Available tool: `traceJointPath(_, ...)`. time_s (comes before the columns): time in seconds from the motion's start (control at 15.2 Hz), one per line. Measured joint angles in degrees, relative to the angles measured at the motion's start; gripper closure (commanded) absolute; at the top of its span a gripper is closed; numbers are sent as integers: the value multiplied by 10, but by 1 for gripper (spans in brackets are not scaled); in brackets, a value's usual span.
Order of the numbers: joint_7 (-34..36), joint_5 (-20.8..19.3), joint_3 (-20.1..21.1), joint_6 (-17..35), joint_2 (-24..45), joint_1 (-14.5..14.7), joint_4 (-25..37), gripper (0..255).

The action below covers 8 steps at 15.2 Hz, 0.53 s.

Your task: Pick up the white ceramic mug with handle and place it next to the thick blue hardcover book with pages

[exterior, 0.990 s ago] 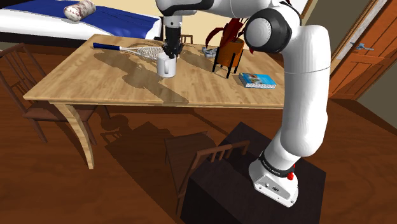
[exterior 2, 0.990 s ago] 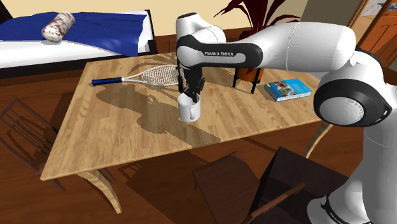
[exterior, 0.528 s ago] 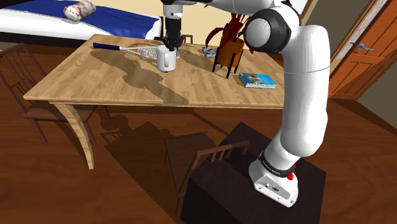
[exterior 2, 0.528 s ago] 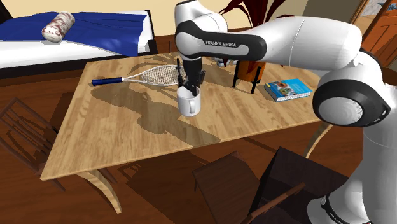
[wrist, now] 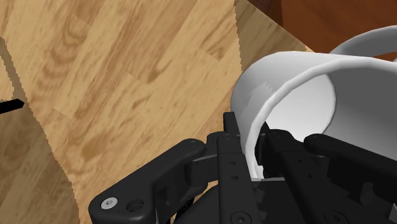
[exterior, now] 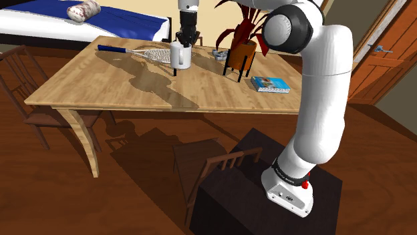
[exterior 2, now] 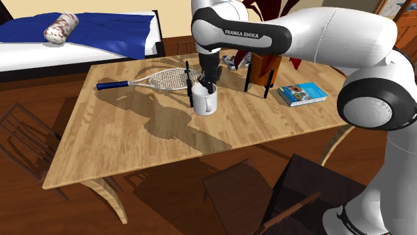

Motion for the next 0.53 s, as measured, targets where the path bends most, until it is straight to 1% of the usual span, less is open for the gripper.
traceJointPath(0.26, -38, -6, -13, 33, -66, -23, -99, 255)
traceJointPath(0.53, -77, -12, -29, 56, -115, -45, -171, 255)
